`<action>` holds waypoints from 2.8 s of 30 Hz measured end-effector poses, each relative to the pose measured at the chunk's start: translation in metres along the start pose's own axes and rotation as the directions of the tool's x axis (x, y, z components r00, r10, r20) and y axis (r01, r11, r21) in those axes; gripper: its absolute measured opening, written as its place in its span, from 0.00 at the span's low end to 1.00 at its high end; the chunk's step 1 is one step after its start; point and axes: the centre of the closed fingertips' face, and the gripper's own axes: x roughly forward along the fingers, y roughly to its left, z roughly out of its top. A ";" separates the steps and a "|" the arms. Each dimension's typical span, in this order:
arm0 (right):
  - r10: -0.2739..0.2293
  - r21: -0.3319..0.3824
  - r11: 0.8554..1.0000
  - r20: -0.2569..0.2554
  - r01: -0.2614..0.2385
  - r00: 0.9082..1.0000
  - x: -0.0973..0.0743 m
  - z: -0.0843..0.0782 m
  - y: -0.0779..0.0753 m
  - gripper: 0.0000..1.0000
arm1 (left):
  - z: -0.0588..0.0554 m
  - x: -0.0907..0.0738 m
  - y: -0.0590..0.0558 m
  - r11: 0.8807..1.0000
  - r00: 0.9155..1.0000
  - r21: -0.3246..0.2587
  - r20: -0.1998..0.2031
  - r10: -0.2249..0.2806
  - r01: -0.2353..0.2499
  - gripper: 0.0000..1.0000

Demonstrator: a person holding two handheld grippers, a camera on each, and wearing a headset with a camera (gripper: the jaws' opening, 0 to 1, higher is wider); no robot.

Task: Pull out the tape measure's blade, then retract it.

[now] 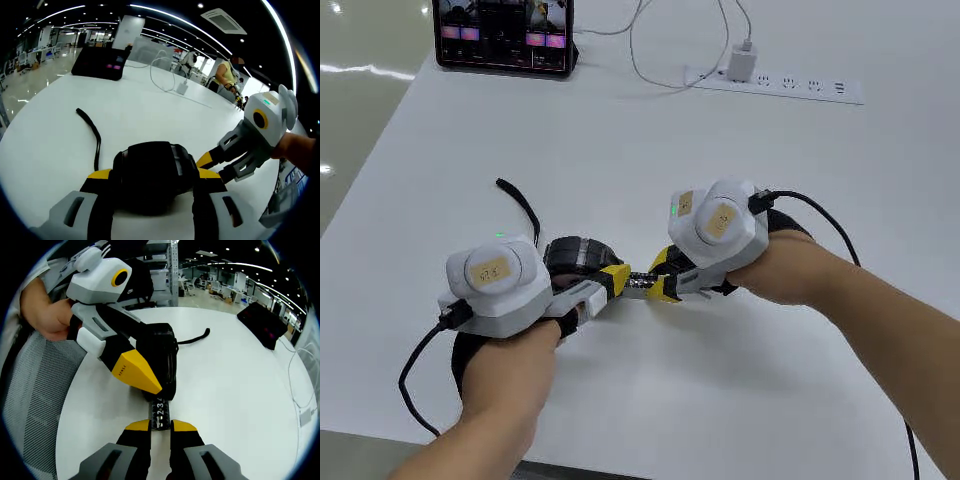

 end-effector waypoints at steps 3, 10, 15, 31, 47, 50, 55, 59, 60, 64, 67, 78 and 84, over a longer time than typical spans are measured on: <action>-0.001 -0.004 1.000 0.006 0.001 1.000 0.004 0.003 0.000 0.10 | 0.000 0.000 0.000 1.000 1.000 0.002 -0.001 0.001 -0.001 0.59; 0.003 -0.002 1.000 0.021 -0.003 1.000 0.009 0.010 0.000 0.10 | 0.000 -0.001 -0.001 1.000 1.000 0.002 0.000 0.000 0.000 0.59; 0.003 -0.008 1.000 0.025 -0.003 1.000 0.012 0.013 0.001 0.10 | 0.000 0.000 -0.001 1.000 1.000 0.009 0.000 0.002 -0.002 0.59; 0.001 -0.025 1.000 0.039 0.000 0.999 0.017 0.017 0.001 0.10 | -0.001 0.000 0.000 1.000 1.000 0.009 -0.004 0.008 -0.008 0.60; -0.009 -0.027 1.000 0.033 0.010 0.999 0.017 0.018 0.001 0.12 | 0.000 -0.001 -0.002 1.000 1.000 0.014 -0.011 0.011 -0.010 0.61; -0.013 -0.027 1.000 0.033 0.014 0.999 0.018 0.017 0.001 0.12 | 0.000 -0.002 -0.003 1.000 1.000 0.016 -0.011 0.004 -0.003 0.61; -0.008 -0.017 1.000 0.034 0.009 0.999 0.019 0.017 0.002 0.14 | 0.000 -0.001 -0.003 1.000 1.000 0.021 -0.008 0.002 -0.002 0.61; -0.007 -0.016 1.000 0.033 0.007 0.999 0.018 0.017 0.002 0.17 | -0.001 -0.001 -0.002 1.000 1.000 0.023 -0.013 0.000 0.001 0.61; -0.008 -0.015 1.000 0.030 0.008 1.000 0.018 0.016 0.002 0.18 | -0.001 -0.001 -0.002 1.000 1.000 0.024 -0.013 0.000 0.000 0.61; -0.015 0.000 1.000 0.035 0.015 0.999 0.015 0.017 0.001 0.22 | -0.001 -0.002 -0.003 1.000 1.000 0.026 -0.010 0.005 -0.005 0.62; -0.018 -0.003 1.000 0.033 0.018 0.999 0.015 0.016 -0.001 0.22 | -0.001 -0.002 -0.003 1.000 1.000 0.025 -0.013 0.002 -0.002 0.62; -0.041 0.024 0.999 0.051 0.040 0.998 0.008 0.014 -0.001 0.27 | 0.001 -0.005 -0.003 0.999 1.000 0.035 -0.008 -0.014 0.014 0.61; -0.074 0.054 0.996 0.070 0.070 0.995 0.002 0.016 -0.004 0.36 | 0.002 -0.006 -0.003 0.998 1.000 0.051 -0.002 -0.023 0.023 0.60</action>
